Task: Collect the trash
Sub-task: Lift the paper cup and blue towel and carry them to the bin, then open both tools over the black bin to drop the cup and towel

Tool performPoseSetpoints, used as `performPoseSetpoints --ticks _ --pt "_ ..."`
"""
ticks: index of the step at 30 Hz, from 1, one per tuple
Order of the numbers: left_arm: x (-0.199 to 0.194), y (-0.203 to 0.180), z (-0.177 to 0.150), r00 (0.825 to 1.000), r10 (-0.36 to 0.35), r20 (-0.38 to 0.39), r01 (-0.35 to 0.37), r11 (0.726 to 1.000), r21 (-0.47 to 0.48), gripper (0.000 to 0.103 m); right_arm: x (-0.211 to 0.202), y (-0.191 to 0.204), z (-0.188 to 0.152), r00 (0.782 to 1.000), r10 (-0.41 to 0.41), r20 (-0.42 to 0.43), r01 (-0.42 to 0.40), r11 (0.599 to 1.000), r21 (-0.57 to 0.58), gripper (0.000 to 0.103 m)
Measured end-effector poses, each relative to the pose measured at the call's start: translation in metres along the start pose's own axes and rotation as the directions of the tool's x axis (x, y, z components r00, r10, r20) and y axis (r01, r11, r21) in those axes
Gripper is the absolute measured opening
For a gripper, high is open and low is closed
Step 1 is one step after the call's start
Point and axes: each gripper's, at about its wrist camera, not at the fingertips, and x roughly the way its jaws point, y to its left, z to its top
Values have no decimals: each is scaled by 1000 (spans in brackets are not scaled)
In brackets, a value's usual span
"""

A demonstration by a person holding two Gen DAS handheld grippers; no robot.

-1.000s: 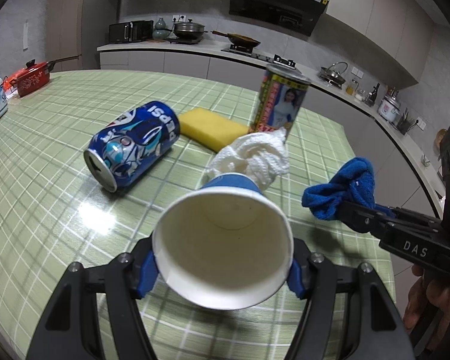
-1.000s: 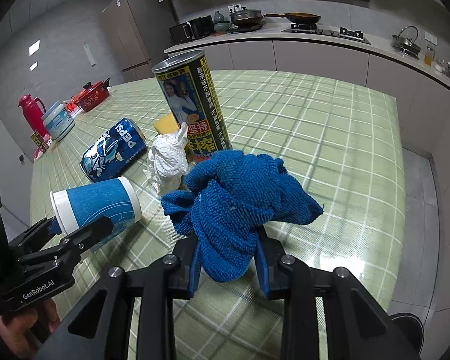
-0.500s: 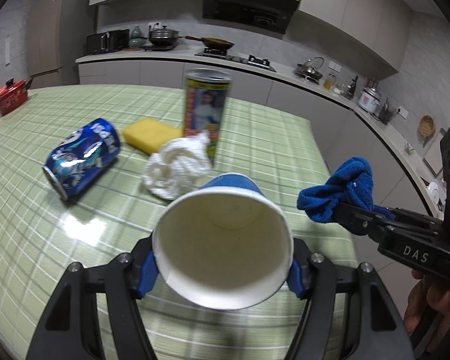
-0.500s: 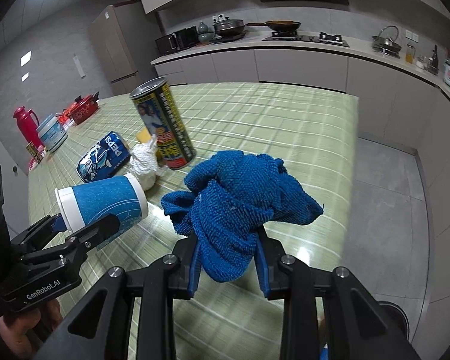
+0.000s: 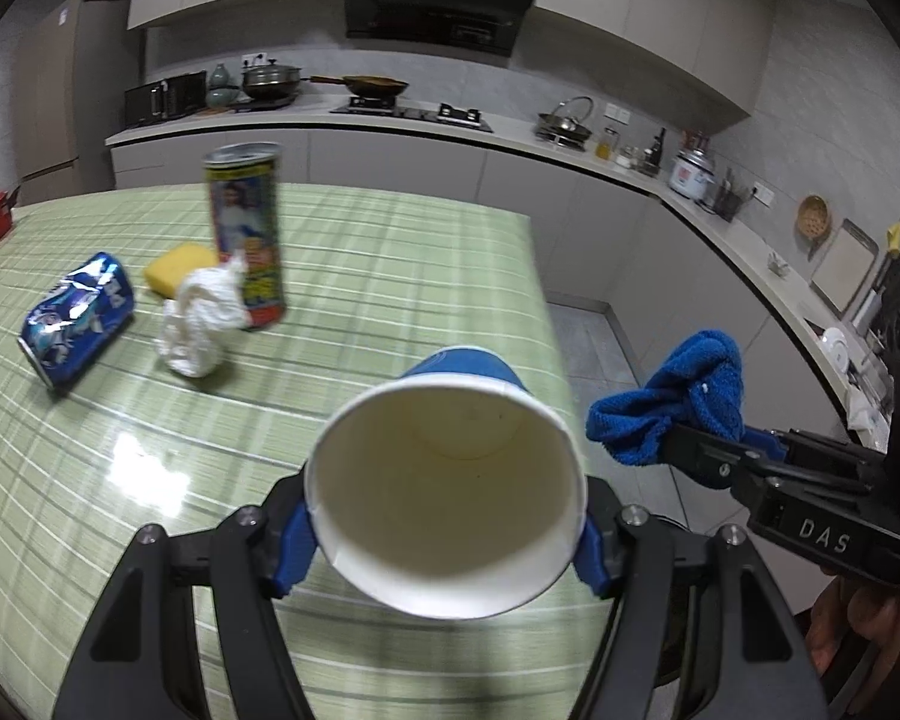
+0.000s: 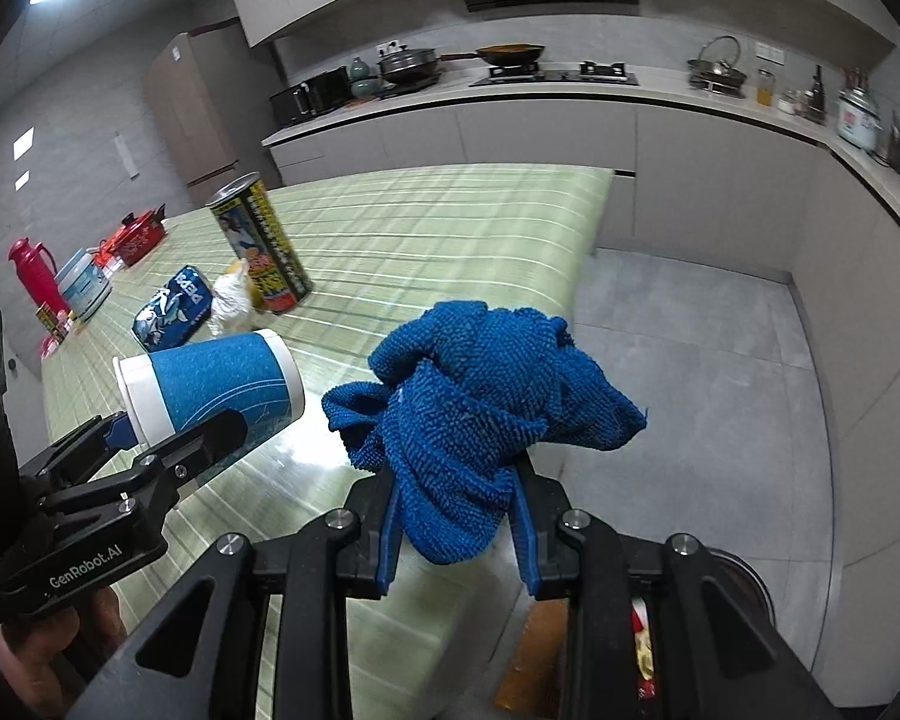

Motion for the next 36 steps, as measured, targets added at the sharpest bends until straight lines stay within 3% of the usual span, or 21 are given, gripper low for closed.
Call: performPoseSetpoints --ticks 21,36 --pt "4 -124 -39 996 -85 -38 88 992 88 69 -77 -111 -65 995 -100 -4 100 990 98 33" --pt "38 -191 -101 982 -102 -156 121 986 112 68 -72 -181 -133 987 -122 -106 138 976 165 33"
